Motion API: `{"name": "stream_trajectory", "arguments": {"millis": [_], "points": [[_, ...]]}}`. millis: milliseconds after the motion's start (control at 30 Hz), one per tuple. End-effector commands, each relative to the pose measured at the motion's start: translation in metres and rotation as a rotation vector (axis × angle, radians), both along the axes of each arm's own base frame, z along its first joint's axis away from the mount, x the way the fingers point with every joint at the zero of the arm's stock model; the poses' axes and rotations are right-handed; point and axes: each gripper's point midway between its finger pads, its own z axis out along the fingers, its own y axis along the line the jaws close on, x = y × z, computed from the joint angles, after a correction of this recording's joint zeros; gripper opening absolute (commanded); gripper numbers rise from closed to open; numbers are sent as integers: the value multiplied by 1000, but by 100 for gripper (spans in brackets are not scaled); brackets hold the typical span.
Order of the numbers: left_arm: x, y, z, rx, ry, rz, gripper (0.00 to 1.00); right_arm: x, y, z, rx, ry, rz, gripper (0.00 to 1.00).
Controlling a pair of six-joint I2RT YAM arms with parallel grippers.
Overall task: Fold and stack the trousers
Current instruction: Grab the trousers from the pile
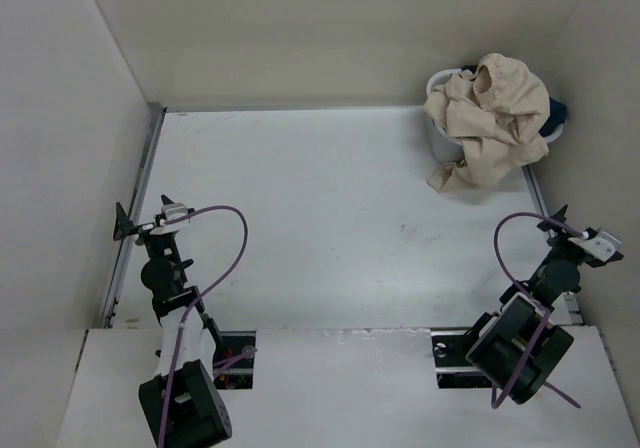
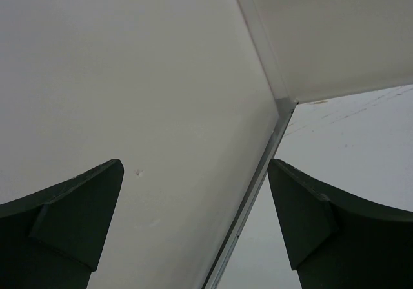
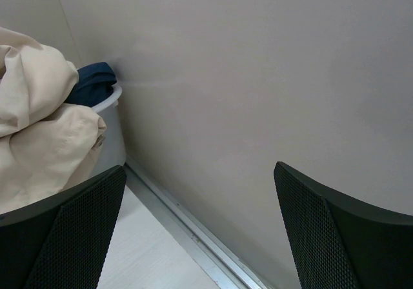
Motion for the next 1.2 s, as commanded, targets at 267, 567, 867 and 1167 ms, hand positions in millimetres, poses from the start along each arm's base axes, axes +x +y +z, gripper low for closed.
{"name": "stream_trajectory", "arguments": {"millis": [267, 567, 867, 1167], "points": [[-7, -7, -13, 11, -6, -17, 100, -8, 13, 26, -97, -94, 17, 100], [-7, -7, -13, 12, -6, -19, 100, -10, 13, 26, -101, -96, 10, 100], [-6, -9, -12, 12, -9, -29, 100, -11, 36, 66, -232, -137, 74, 100], [2, -4, -5, 3, 5, -26, 100, 133, 171, 202, -354, 198, 548, 100]]}}
